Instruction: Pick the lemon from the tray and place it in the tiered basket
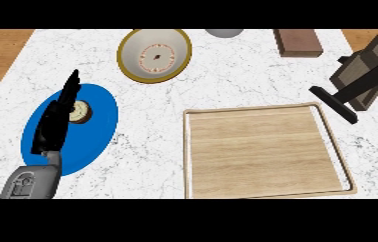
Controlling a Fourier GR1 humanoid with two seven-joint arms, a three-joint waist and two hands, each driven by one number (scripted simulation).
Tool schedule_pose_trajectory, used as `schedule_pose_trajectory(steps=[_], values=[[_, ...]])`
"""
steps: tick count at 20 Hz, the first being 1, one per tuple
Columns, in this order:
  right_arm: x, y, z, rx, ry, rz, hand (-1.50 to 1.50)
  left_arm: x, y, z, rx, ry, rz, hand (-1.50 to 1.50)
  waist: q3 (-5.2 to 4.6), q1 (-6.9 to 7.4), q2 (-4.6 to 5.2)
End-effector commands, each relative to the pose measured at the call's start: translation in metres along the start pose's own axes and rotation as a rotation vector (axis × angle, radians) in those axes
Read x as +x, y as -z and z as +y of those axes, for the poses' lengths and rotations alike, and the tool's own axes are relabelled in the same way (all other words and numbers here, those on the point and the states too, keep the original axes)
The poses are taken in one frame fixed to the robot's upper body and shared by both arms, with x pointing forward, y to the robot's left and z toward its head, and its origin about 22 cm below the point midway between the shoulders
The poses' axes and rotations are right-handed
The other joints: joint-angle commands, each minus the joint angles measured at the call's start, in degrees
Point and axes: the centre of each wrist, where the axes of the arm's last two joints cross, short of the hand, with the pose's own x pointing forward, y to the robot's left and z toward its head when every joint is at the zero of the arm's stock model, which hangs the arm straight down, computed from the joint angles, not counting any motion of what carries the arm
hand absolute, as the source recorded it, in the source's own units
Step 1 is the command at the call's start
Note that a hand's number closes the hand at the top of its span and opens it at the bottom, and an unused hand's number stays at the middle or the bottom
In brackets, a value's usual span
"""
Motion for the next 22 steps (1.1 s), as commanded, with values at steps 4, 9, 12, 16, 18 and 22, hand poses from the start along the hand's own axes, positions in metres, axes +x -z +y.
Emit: schedule_pose_trajectory(steps=[4, 9, 12, 16, 18, 22], values=[[0.001, -0.004, -0.013, -0.146, 0.182, -0.032, -1.5, -0.003, -0.006, 0.016, -0.003, -0.01, -0.006, 0.0, -0.04, 0.1, -0.29], [0.02, -0.024, -0.053, -0.245, 0.235, -0.009, -1.5, -0.004, -0.002, 0.005, 0.008, -0.019, 0.021, 0.0, -0.11, -0.94, -0.6], [0.008, -0.015, -0.091, -0.234, 0.255, 0.073, -1.5, 0.001, 0.008, -0.003, 0.017, 0.01, 0.022, 0.0, -0.11, -1.58, -0.63], [-0.018, -0.007, -0.112, -0.187, 0.358, 0.148, -1.5, -0.009, -0.009, 0.019, 0.02, 0.003, 0.046, 0.0, -0.06, -2.33, -1.18], [-0.03, -0.008, -0.12, -0.164, 0.348, 0.152, -1.5, -0.012, -0.006, 0.013, 0.034, 0.008, 0.062, 0.0, -0.06, -3.52, -1.43], [-0.051, -0.018, -0.142, -0.158, 0.378, 0.105, -1.5, -0.009, -0.012, 0.022, 0.084, 0.002, 0.074, 0.0, 0.01, -5.32, -2.39]])
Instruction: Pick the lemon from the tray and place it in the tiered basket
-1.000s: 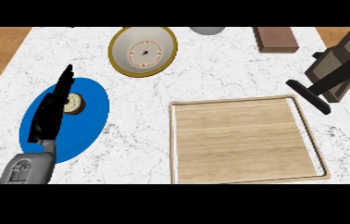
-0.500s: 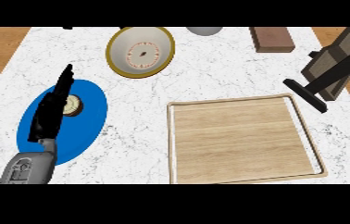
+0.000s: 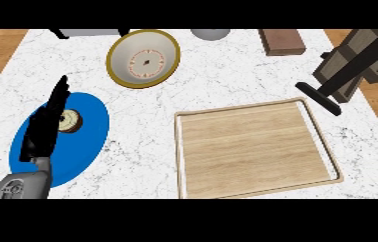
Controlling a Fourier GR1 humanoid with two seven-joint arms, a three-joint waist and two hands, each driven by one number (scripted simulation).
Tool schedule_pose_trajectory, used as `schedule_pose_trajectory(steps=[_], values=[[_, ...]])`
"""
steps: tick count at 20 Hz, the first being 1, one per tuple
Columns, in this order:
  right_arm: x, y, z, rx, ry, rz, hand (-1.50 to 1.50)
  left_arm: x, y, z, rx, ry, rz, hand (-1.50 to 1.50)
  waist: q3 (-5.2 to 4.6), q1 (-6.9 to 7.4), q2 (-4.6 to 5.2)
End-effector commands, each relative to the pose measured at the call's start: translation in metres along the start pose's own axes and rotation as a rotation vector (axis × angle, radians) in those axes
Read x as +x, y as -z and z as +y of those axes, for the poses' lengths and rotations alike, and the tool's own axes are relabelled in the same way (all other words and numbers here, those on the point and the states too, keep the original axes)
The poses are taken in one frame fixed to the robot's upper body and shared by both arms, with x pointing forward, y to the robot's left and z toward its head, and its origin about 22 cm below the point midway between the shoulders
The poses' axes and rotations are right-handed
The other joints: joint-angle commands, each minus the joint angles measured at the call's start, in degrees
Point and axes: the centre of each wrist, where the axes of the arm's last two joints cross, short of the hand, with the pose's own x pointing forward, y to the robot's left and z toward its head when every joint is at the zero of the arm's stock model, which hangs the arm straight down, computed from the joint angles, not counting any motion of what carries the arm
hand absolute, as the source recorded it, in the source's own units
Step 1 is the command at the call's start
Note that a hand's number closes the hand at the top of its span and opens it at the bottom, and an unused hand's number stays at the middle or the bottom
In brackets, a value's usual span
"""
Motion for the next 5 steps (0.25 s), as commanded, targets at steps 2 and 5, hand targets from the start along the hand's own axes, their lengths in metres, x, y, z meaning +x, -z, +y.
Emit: schedule_pose_trajectory(steps=[2, 5], values=[[-0.026, 0.001, -0.043, 0.009, 0.049, -0.009, -1.5, 0.0, -0.007, 0.005, 0.013, 0.002, 0.031, 0.0, 0.11, -1.72, -0.64], [-0.036, -0.014, -0.065, 0.024, 0.09, -0.04, -1.5, 0.0, -0.008, 0.005, 0.016, -0.01, 0.014, 0.0, 0.08, -1.68, -0.47]])
